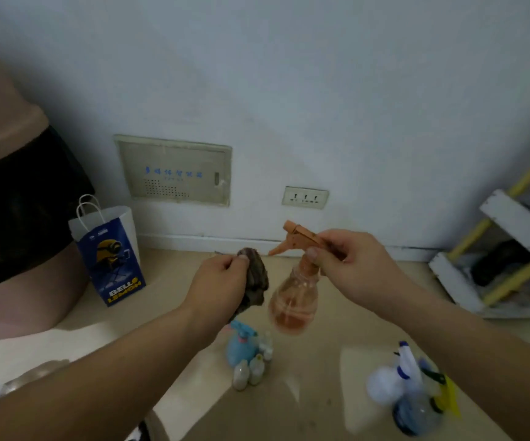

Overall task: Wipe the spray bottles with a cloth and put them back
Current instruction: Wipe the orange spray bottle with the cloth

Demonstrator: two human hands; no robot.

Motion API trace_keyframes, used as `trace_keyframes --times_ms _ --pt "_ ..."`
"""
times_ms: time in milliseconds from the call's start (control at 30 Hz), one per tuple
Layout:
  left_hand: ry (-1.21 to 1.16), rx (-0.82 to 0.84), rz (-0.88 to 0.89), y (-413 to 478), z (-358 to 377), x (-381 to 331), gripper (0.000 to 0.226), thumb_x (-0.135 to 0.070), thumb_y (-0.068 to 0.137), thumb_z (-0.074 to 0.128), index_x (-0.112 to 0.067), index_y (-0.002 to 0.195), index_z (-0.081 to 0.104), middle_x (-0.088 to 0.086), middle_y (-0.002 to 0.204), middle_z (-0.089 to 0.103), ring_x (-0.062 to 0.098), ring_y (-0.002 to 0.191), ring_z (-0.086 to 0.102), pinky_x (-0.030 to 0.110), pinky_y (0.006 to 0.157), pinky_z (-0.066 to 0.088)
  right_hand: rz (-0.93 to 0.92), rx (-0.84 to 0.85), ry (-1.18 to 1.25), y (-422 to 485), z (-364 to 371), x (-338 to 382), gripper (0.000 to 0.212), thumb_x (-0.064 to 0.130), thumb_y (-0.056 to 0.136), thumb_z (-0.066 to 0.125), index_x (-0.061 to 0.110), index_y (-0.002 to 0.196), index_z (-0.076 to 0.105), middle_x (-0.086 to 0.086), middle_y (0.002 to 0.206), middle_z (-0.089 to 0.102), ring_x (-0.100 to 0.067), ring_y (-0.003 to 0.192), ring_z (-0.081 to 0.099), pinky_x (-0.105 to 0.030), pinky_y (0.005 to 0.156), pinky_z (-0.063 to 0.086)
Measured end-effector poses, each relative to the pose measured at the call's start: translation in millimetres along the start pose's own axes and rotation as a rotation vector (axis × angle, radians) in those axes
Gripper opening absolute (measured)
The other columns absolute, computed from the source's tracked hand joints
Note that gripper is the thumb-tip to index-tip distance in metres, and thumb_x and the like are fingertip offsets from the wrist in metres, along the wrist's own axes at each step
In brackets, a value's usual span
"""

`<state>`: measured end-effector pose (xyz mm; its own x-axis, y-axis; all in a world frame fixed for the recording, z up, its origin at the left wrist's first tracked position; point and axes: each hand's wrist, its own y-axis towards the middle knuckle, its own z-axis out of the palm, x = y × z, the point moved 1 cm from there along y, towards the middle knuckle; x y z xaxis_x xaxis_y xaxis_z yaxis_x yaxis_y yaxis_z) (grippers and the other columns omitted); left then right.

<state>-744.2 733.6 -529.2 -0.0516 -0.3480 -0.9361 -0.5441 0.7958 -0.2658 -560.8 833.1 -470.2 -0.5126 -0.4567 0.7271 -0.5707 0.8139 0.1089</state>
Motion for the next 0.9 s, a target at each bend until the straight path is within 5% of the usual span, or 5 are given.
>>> trace_keyframes --times_ms 233,533,633,733,900 --pt "-0.010 0.195 0.122 -32.4 19.1 -44.9 0.034 -0.032 0.106 0.050 -0.011 0.090 0.072 0.004 0.075 0.073 0.009 0.060 0.069 0.016 0.049 0.051 0.205 0.081 -0.021 -70.3 -25.4 -2.9 0.012 0.023 0.097 0.066 0.025 0.087 0.072 0.003 0.080 0.076 -0.009 0.073 0.070 -0.024 0.069 0.055" --pt "0.211 0.388 0.403 -43.6 56.9 -51.0 0.042 -0.038 0.107 0.045 -0.005 0.095 0.067 0.017 0.081 0.067 0.011 0.061 0.058 0.017 0.052 0.046 0.371 0.139 0.084 -91.2 -26.3 -40.7 0.009 0.028 0.091 0.074 0.018 0.091 0.075 -0.006 0.084 0.077 -0.024 0.082 0.074 -0.039 0.081 0.061" --pt "0.281 0.412 0.642 -49.8 74.3 -45.6 0.036 -0.035 0.105 0.051 -0.010 0.093 0.073 0.007 0.081 0.066 0.000 0.071 0.061 0.010 0.063 0.045 0.379 0.178 0.199 -84.3 -27.6 -42.4 0.003 0.014 0.091 0.074 0.011 0.089 0.074 0.003 0.078 0.077 -0.010 0.073 0.073 -0.023 0.065 0.058" --pt "0.569 0.415 1.055 -49.4 89.5 -32.5 0.028 -0.039 0.104 0.053 -0.026 0.110 0.077 -0.009 0.113 0.066 0.010 0.107 0.060 0.024 0.090 0.045 0.427 0.172 0.287 -77.1 -30.6 -46.5 0.023 -0.016 0.088 0.062 0.005 0.078 0.063 0.015 0.048 0.058 0.006 0.041 0.051 -0.010 0.044 0.040" --pt "0.621 0.475 1.093 -20.4 90.5 -28.9 0.034 -0.033 0.104 0.053 -0.023 0.136 0.062 -0.008 0.123 0.062 0.012 0.108 0.061 0.030 0.090 0.049 0.462 0.085 0.369 -65.7 -34.4 -50.1 0.023 -0.004 0.083 0.073 0.012 0.069 0.067 0.004 0.048 0.059 -0.002 0.043 0.053 -0.016 0.043 0.041"
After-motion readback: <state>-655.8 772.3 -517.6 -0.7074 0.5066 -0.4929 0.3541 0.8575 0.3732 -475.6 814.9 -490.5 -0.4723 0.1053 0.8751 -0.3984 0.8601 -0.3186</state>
